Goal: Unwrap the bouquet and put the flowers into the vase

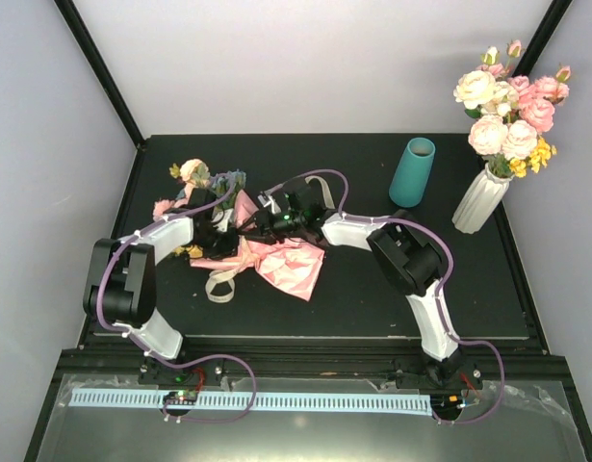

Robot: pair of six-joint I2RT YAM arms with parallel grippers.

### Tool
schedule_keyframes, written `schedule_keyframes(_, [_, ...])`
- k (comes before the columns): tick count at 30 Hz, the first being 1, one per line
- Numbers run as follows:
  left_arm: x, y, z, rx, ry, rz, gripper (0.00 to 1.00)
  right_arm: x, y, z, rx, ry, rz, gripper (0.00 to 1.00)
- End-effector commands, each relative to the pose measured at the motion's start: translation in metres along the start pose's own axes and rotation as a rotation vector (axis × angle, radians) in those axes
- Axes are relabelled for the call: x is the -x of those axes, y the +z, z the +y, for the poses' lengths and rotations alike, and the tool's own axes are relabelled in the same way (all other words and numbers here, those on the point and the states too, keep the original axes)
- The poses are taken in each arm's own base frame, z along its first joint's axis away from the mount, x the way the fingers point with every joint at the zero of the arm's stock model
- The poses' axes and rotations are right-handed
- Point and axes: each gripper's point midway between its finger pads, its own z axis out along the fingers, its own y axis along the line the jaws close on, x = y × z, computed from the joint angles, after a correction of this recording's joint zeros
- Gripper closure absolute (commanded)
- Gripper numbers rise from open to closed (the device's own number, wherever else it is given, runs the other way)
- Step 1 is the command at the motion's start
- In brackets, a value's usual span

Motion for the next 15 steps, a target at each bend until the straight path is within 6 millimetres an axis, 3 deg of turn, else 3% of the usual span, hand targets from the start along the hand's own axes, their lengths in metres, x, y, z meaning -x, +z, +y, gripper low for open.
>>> schedule_keyframes(1, [0.002,0.005,-0.006,-0.052,-0.015,0.007,0.81,0.006,-0.01,0.054,0.175,-0.073,-0.018,0.63])
schedule_keyframes(7, [0.002,0.006,-0.009,-0.082,-0.031,0.01,0.81,0.005,-0.021,0.091,0.311,-0.092,-0.017,0.63])
schedule_keyframes(15, [0.006,-0.007,-0.024,-0.18,-0.052,-0.038,0.81,0.008,-0.041,0.127,0.349,-0.148,-0.053,0.63])
